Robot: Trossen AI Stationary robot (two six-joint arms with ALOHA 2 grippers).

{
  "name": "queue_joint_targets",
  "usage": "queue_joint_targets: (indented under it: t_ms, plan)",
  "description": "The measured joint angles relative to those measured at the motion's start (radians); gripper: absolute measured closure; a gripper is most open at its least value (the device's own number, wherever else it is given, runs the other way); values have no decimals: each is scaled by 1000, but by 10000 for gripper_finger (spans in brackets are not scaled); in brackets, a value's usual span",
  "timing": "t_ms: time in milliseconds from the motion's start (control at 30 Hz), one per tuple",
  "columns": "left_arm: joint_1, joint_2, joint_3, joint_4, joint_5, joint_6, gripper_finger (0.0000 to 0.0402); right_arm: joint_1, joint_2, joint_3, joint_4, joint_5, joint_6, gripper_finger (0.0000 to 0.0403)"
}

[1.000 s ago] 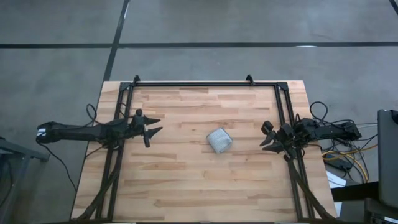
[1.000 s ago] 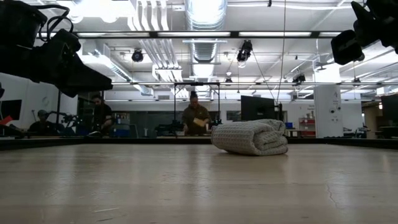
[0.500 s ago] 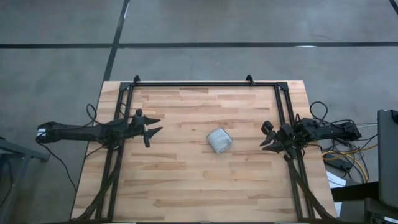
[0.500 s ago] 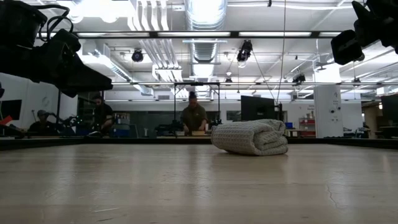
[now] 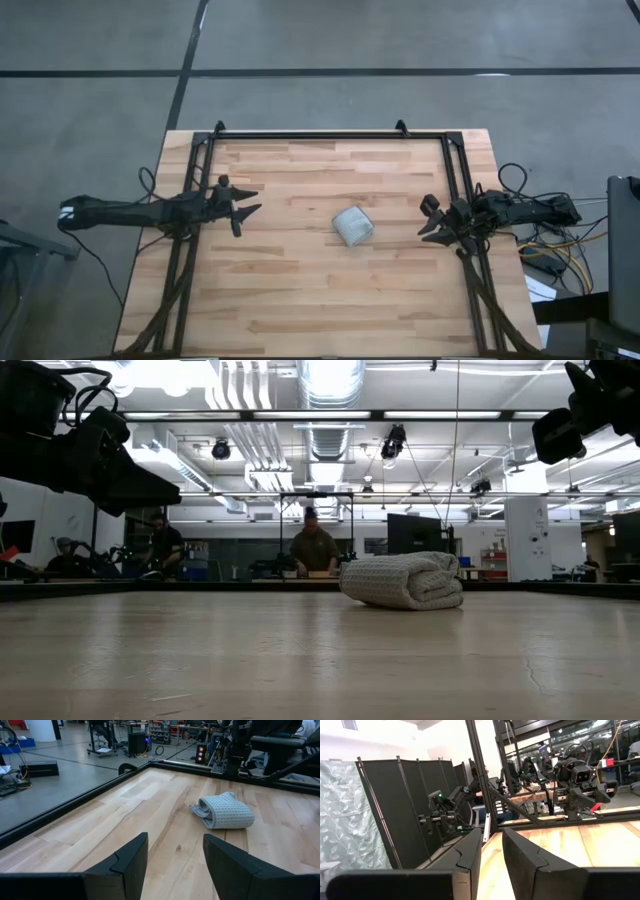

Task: Fold microfiber towels
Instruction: Return to Home Position

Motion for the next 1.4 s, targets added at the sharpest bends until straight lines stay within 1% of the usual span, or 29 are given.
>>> queue_joint_targets:
  t_ms: [267,733,1100,1400]
  plan:
    - [0,0,0,0,0,0,206,0,0,0,0,0,-1,335]
    - [0,0,0,0,0,0,206,0,0,0,0,0,-1,321]
    - [-1,0,0,0,0,0,206,0,0,0,0,0,-2,335]
    - [-1,0,0,0,0,0,206,0,0,0,0,0,-2,324]
